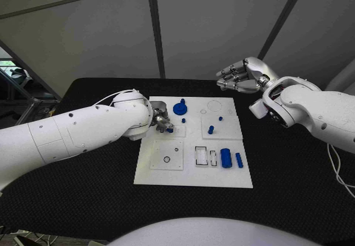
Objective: Assemble the parts on the task board
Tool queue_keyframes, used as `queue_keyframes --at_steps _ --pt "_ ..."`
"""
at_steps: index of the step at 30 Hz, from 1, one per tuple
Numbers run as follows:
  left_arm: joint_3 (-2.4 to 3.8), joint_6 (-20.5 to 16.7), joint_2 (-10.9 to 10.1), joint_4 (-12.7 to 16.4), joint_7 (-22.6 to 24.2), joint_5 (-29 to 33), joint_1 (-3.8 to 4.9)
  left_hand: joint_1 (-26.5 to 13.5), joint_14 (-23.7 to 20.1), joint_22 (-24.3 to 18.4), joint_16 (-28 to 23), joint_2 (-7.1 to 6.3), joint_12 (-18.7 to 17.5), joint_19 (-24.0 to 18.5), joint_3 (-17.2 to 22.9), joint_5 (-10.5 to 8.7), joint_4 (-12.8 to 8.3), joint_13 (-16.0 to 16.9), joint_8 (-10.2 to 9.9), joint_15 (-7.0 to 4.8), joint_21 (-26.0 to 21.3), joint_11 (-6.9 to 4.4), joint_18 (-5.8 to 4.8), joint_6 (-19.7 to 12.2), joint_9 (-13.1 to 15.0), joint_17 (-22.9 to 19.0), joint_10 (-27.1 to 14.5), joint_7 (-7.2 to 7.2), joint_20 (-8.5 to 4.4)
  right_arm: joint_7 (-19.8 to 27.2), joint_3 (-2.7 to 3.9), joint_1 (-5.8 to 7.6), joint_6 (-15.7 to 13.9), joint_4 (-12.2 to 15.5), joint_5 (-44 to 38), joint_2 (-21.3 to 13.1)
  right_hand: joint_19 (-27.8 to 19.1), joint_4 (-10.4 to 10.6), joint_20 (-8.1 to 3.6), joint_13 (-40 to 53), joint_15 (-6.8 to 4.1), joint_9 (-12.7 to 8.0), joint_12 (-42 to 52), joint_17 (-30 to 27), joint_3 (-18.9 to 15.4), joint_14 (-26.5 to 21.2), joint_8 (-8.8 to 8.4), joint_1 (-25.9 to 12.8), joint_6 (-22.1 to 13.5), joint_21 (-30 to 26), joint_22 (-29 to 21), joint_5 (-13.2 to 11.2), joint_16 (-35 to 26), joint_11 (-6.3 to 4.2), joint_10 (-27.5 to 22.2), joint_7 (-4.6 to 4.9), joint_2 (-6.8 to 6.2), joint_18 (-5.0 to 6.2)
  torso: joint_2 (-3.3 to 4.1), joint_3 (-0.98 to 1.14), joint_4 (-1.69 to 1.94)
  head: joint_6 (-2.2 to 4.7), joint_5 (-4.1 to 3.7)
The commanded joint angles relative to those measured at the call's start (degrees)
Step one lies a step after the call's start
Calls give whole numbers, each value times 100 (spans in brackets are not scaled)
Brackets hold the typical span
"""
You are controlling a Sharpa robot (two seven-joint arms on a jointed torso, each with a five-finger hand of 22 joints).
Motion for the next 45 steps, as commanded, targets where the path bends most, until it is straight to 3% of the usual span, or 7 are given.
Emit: queue_keyframes --at_steps 1,5,9,15,35,45 --pt "-14 73 0 -19 -27 -32 -15 -181 471 391 -3 -83 70 191 752 31 -780 37 67 -47 40 -149 -504 17 49 1130 206 -86 -39 -9 5 9 -12 9 -14 -4 40 -15 21 -8 19 8 22 -11 -1 2 7 -37 9 -25 -9 42 13 1 -36 56 23 26 5 -1 2 -13 -11" --pt "-14 85 5 -41 -20 -31 -15 -345 472 415 -2 -124 107 198 550 25 -659 53 94 -67 51 -177 -507 31 67 1131 231 -126 -57 -33 5 10 -18 15 -14 -9 47 -25 19 -9 17 8 25 -17 11 2 7 -26 11 -32 -14 49 16 0 -38 56 34 27 1 3 -2 -29 -11" --pt "-14 72 16 -70 -17 -22 -15 -579 472 430 -4 -154 182 203 97 -5 -437 100 99 -85 53 -193 -510 97 53 1132 253 -154 -71 -53 5 10 -17 18 -14 -14 50 -29 19 -10 17 7 25 -20 16 0 7 -23 10 -36 -16 53 17 0 -41 56 38 27 2 3 -4 -32 -14" --pt "-13 56 39 -119 -13 19 -15 -614 473 454 -3 -74 229 210 -464 -4 -265 118 50 -92 57 -194 -513 139 3 1135 225 -153 -85 -65 4 10 -17 21 -14 -19 53 -36 18 -11 18 7 25 -26 23 -3 5 -17 8 -42 -20 62 17 1 -47 57 43 26 1 2 -7 -44 -21" --pt "-11 71 94 -194 -9 39 -13 -596 474 551 -5 45 340 243 -1252 -5 16 192 -2 -92 105 -195 -530 233 -64 1139 249 -157 -85 -46 4 9 -53 -5 -14 -12 74 -63 15 -13 16 6 33 -49 53 -5 7 -4 13 -67 -36 134 27 2 -54 60 51 26 2 -1 1 -73 -27" --pt "-11 100 135 -238 -23 67 -12 -663 475 622 -4 192 408 267 -1613 3 291 246 -19 -91 147 -195 -544 274 -90 1141 278 -160 -83 -44 4 9 -34 -13 -14 3 77 -64 15 -13 17 6 34 -53 56 -5 7 -8 13 -71 -39 147 29 3 -55 61 50 25 1 -2 -4 -80 -28"
